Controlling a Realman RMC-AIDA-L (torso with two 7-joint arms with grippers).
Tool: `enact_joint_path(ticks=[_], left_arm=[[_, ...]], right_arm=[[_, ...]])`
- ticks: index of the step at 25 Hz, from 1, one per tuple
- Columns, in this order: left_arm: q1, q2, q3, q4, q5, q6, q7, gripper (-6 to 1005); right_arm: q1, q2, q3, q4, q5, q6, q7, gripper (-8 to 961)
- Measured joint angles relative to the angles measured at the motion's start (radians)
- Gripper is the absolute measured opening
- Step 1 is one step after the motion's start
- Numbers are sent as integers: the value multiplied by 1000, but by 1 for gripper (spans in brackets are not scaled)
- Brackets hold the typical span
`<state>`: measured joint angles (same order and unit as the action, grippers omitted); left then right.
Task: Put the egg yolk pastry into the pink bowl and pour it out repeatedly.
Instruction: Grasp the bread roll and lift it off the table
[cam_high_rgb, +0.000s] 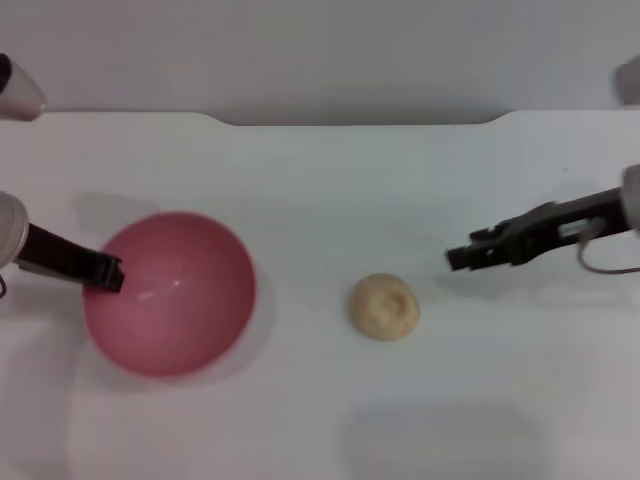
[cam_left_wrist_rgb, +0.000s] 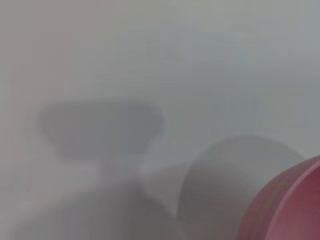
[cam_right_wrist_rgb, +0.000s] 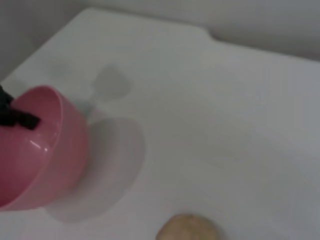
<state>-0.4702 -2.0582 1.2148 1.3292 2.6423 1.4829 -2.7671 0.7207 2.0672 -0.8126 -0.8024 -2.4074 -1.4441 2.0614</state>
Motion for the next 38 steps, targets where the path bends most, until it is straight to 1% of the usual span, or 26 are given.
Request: enact_joint_path(ticks=[1,4,5,7,14,19,23,25,30,34,38], left_arm=[[-1,1,10,18,5,24,-13,-1],[0,1,16,84,5,89,-29,0],[0,1,16,84,5,89,-29,0],[5,-1,25,120,4,116,-39,0],[-2,-4,75,129,4,120,-53,-1],[-15,-6,99,130,5,120,-69,-1],[-20,-5,106,130,5,120,-75,-1],[-27,-6,110,128,6,118,-80,0],[-30,-7,115,124,6,117,-84,0],[-33,-7,125,124,7,112,-84,0],[-40,-7,133,120,7,112,-84,-1]], right_arm=[[0,0,0,0,0,0,0,477],[28,7,-111,58,5,80,-2,474],[34,8,-144,76,13,104,-2,473],[45,9,-214,113,48,163,-2,471],[45,10,-384,145,167,270,-2,464],[57,11,-475,184,201,306,-1,458],[55,13,-545,191,211,351,1,454],[49,14,-559,187,220,366,-3,452],[42,7,-547,186,241,358,-3,447],[26,2,-531,167,251,333,-3,398],[-4,-2,-480,121,247,290,-3,362]])
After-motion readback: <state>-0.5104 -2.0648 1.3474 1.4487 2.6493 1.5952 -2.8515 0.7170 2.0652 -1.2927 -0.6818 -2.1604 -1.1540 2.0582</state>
